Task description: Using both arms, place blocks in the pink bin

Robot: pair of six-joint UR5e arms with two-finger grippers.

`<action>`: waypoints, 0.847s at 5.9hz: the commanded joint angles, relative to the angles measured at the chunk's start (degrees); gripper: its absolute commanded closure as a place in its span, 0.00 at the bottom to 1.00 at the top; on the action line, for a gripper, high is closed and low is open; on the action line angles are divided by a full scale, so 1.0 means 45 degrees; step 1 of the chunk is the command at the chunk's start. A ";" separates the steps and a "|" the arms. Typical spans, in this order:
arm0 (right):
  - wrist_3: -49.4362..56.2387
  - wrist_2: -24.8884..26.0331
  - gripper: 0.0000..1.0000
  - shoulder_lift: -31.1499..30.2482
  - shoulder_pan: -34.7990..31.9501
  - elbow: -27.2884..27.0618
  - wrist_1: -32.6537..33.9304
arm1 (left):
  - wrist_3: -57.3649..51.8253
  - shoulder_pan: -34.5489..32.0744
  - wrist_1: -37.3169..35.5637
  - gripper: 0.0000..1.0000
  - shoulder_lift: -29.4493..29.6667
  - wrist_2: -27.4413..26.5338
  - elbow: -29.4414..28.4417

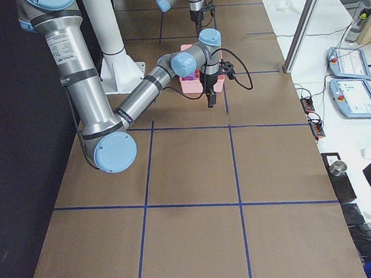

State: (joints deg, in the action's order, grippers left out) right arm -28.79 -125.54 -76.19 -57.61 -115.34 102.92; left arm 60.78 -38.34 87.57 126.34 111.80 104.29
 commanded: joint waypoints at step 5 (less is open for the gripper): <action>1.0638 -0.1435 0.00 -0.5228 -0.6286 0.0607 0.0000 | -1.2549 -0.7031 0.0071 0.00 -0.5585 0.4619 0.0519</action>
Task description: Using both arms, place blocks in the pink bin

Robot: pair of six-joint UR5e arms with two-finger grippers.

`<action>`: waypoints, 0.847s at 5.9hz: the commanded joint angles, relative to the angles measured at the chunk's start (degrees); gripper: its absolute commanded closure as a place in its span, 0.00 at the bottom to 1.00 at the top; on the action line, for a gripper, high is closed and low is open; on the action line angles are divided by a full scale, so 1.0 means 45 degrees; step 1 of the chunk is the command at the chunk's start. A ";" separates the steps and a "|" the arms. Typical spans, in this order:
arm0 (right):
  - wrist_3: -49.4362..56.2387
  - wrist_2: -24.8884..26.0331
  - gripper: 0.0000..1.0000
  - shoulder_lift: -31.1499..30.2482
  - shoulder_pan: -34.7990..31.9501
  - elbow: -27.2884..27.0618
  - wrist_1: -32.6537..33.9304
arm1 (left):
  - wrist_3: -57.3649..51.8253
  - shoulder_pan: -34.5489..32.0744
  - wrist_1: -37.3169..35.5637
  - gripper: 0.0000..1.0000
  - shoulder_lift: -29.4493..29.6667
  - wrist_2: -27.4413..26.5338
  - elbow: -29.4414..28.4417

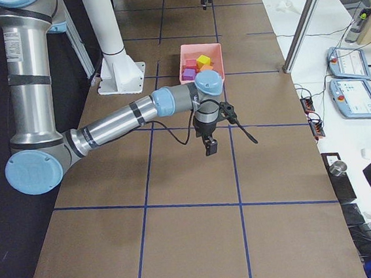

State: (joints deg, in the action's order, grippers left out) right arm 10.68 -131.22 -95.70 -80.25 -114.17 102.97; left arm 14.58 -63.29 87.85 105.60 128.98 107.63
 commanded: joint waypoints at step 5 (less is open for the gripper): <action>0.1435 -0.0625 0.00 -0.1839 -0.3593 0.1387 -0.0030 | -0.4899 -0.5583 0.0125 0.00 -0.5001 0.1591 -0.1714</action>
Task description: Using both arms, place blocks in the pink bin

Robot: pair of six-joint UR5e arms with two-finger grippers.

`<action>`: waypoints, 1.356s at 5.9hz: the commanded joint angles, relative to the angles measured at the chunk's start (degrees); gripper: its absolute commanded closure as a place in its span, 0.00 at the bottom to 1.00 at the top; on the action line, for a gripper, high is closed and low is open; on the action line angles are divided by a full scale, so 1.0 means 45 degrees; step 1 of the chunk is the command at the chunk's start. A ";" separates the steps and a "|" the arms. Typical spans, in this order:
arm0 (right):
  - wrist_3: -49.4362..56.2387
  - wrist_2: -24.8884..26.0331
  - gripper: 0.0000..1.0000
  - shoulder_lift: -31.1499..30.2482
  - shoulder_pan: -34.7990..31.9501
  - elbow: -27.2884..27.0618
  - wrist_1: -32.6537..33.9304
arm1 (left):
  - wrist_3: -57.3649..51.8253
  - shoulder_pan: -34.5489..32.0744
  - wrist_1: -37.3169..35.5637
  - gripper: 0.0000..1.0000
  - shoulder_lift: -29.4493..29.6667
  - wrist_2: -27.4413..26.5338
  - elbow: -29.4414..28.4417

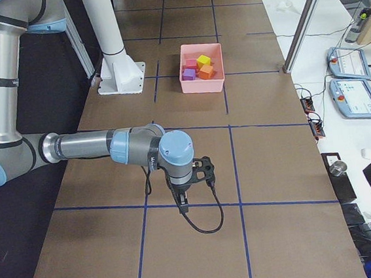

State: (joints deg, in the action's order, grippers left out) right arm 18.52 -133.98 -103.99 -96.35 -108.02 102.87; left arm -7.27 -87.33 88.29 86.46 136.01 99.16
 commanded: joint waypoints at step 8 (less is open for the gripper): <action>-0.0288 -0.0050 0.00 -0.0016 -0.0014 0.0020 -0.0008 | -0.0006 -0.0281 -0.0031 0.00 -0.1615 -0.0146 0.0309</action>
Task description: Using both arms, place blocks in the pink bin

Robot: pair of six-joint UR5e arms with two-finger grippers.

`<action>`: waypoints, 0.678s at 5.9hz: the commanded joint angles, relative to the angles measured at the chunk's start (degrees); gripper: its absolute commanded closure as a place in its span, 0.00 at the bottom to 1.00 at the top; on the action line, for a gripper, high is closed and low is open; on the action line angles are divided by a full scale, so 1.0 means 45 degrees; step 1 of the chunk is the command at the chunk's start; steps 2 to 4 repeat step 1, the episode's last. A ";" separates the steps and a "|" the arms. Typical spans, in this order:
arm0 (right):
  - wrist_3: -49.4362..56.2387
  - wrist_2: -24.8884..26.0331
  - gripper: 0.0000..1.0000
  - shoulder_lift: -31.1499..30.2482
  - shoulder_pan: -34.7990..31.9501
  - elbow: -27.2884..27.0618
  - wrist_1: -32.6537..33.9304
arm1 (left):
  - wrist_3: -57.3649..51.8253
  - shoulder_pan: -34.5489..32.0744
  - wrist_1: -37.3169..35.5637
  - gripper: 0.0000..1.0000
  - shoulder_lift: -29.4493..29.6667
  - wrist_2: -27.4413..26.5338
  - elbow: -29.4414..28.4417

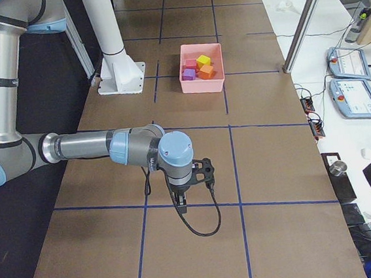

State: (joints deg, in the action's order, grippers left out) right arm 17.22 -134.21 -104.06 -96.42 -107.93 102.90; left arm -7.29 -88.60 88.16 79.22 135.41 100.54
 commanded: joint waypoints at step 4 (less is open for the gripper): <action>0.0001 0.0000 0.00 0.0000 0.0000 0.0000 0.0004 | -0.0002 0.0000 -0.0001 0.00 -0.0007 -0.0013 0.0022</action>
